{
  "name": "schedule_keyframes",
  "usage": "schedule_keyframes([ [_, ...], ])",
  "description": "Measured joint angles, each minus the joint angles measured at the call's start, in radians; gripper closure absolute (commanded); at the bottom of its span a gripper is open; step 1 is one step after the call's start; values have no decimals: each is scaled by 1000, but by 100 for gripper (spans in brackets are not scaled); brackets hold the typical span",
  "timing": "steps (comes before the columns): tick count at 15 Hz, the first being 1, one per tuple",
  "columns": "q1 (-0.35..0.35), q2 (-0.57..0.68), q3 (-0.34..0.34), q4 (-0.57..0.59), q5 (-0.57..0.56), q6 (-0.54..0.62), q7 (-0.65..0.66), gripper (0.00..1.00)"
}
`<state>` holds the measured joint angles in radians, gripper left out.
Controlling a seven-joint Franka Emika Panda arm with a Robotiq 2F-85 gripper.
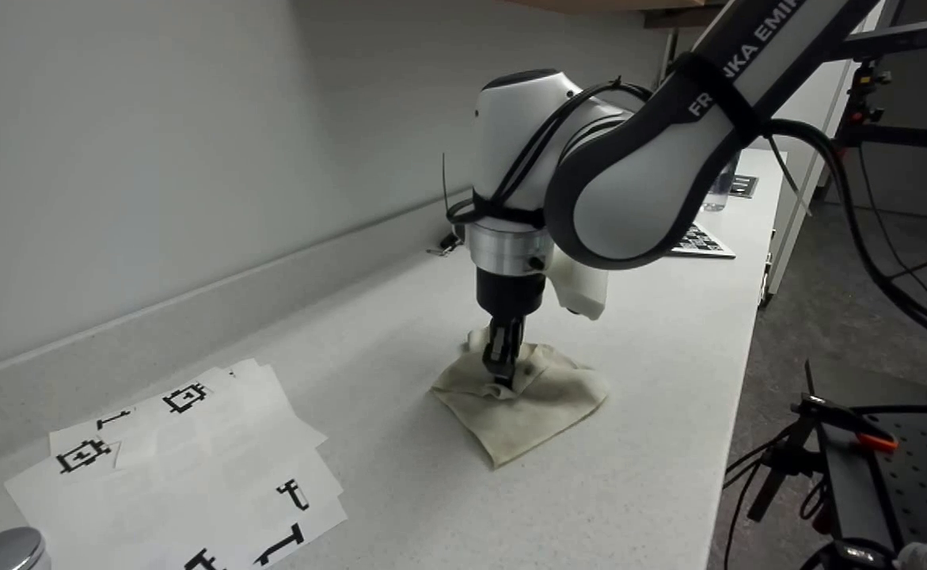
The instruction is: Use the towel to wipe the counter
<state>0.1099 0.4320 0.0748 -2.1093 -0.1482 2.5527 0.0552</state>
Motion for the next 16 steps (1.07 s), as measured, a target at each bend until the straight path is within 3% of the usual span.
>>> schedule_keyframes([
  [8, 8, -16, 127, -8, 23, -161, -211, 98],
  [13, 19, -11, 118, 7, 17, -200, -234, 98],
  [16, 18, 2, 69, 36, -1, -194, -206, 98],
])
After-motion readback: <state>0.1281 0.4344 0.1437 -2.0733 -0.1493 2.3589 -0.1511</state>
